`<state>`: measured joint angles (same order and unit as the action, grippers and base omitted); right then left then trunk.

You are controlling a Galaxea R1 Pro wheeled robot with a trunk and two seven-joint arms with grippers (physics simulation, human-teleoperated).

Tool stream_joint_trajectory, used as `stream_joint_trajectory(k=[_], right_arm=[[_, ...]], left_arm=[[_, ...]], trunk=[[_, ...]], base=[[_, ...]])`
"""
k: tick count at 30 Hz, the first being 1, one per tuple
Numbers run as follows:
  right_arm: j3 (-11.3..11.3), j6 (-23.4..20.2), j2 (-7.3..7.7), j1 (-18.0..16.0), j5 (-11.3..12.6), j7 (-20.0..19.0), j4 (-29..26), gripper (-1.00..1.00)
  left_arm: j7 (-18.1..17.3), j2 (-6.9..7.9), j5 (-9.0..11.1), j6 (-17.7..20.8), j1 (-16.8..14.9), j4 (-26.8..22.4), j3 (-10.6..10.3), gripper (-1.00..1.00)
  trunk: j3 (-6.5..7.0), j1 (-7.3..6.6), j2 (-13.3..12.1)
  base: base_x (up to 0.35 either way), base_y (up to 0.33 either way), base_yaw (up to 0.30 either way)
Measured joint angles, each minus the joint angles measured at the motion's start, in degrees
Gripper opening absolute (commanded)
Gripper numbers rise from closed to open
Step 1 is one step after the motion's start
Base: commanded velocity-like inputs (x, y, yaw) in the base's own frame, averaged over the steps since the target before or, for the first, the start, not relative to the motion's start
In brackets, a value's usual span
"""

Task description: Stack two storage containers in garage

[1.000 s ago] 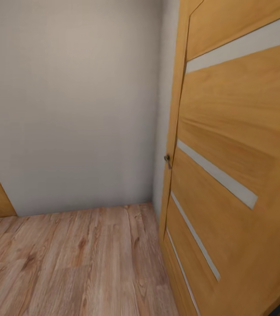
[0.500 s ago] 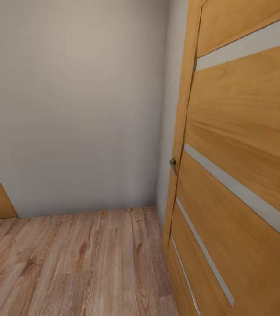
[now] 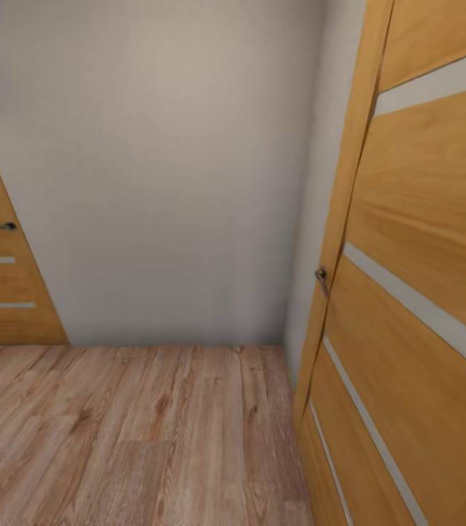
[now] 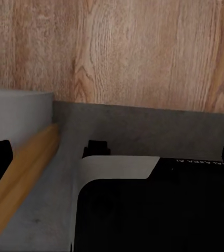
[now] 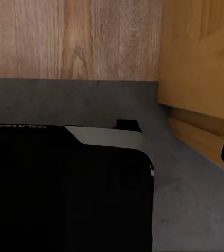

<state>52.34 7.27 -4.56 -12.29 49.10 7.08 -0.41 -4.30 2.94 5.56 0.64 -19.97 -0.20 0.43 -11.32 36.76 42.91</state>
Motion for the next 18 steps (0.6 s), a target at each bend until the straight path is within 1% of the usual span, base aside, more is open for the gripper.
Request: stream_joint_trajectory(k=[4, 7, 10, 18], right_arm=[[0.0, 0.0, 0.0, 0.0, 0.0, 0.0, 0.0, 1.0], [0.0, 0.0, 0.01, 0.0, 0.0, 0.0, 0.0, 1.0], [0.0, -0.1, 0.01, 0.0, 0.0, 0.0, 0.0, 1.0], [0.0, 0.0, 0.01, 0.0, 0.0, 0.0, 0.0, 1.0]], left_arm=[[0.0, -0.02, 0.0, 0.0, 0.0, 0.0, 0.0, 1.0], [0.0, -0.01, 0.0, 0.0, 0.0, 0.0, 0.0, 1.0], [0.0, 0.01, 0.0, 0.0, 0.0, 0.0, 0.0, 1.0], [0.0, -0.05, -0.1, 0.0, 0.0, 0.0, 0.0, 1.0]], trunk=[[0.0, 0.0, 0.0], [0.0, 0.0, 0.0], [0.0, -0.02, 0.0], [0.0, -0.03, 0.0]], base=[[0.0, 0.0, 0.258], [0.047, 0.0, 0.096], [0.222, 0.0, 0.026], [0.302, 0.0, 0.003]])
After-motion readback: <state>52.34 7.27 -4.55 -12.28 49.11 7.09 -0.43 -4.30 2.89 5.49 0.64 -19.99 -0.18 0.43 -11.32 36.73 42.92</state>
